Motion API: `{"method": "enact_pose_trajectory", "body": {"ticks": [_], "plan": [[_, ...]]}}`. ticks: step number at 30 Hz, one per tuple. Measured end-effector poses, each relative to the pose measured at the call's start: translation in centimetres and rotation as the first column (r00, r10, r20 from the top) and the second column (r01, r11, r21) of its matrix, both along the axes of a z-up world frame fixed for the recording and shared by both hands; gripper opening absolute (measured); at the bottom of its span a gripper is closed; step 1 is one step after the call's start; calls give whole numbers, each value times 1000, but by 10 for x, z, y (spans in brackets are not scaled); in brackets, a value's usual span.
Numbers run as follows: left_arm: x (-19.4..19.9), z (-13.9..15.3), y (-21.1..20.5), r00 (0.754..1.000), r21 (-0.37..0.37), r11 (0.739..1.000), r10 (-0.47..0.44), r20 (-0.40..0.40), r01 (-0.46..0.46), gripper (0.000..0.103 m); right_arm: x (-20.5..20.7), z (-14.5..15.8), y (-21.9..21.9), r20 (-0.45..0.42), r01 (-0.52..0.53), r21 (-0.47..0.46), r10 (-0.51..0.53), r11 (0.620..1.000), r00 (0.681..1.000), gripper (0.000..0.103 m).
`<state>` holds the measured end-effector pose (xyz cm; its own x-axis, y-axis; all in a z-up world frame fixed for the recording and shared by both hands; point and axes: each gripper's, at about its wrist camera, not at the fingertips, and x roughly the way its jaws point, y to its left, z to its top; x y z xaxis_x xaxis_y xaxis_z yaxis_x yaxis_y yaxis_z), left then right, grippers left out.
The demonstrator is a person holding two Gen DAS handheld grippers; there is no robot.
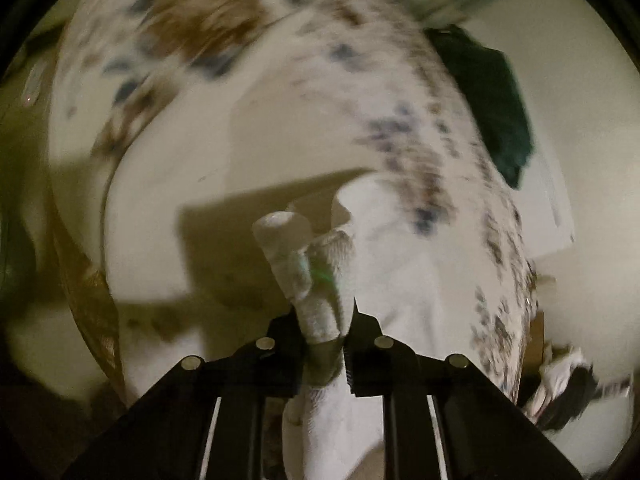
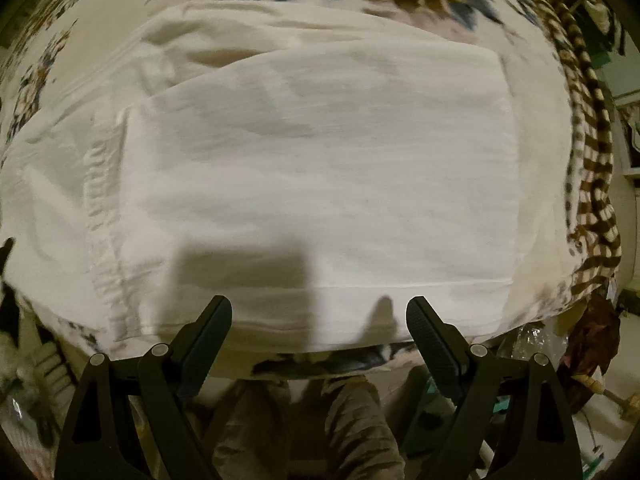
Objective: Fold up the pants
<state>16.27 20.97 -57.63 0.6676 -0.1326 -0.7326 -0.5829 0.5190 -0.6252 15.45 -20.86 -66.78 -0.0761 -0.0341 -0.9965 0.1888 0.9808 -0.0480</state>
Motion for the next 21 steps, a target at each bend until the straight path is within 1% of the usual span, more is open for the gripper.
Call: {"method": "enact_pose_trajectory", "body": {"ticks": [2,3,4,5,7,8,9,10,11,13,14,15,16,19,20,21], "plan": [[-2,27,-14,998,49,998,-50,44,47,12,-5,0,-11,16,31,6,-31,1000,999,91],[-2,49,-28,992,95,991,-103,72,96,12,-9,1,-16,20,46,11,-46,999,999,91],[-2,69,-45,981,133,980,-164,101,150,12,-11,1,-23,22,63,18,-63,998,998,91],[-1,80,-56,973,148,972,-200,116,182,12,-15,1,-28,22,74,23,-74,997,997,91],[3,108,-90,945,184,946,-294,144,267,12,-23,4,-44,27,103,39,-105,994,994,91],[6,120,-108,925,207,927,-347,154,313,12,-26,5,-51,31,108,40,-109,993,994,91],[8,132,-136,894,241,896,-417,163,374,12,-27,7,-56,34,110,38,-111,993,993,91],[13,136,-150,878,258,878,-451,162,404,12,-30,9,-65,44,116,35,-117,993,992,91],[16,140,-173,851,283,848,-502,154,448,12,-33,11,-75,56,121,28,-123,992,991,91],[18,138,-223,789,324,774,-603,116,544,12,-38,15,-94,74,131,5,-131,991,989,91],[20,130,-254,749,337,727,-657,86,598,12,-41,17,-107,81,144,-8,-142,990,986,91],[23,121,-277,718,346,686,-695,49,640,12,-42,19,-119,86,157,-12,-155,988,984,91],[23,114,-293,696,347,658,-718,23,668,12,-44,20,-129,89,170,-15,-168,985,982,91],[29,64,-356,601,313,547,-792,-106,776,13,-49,22,-166,97,218,-23,-215,976,972,91],[31,47,-367,583,288,529,-798,-149,798,13,-50,23,-174,98,231,-23,-228,973,969,91],[35,33,-373,579,250,531,-794,-187,810,15,-49,22,-182,97,242,-19,-239,970,966,91]]}}
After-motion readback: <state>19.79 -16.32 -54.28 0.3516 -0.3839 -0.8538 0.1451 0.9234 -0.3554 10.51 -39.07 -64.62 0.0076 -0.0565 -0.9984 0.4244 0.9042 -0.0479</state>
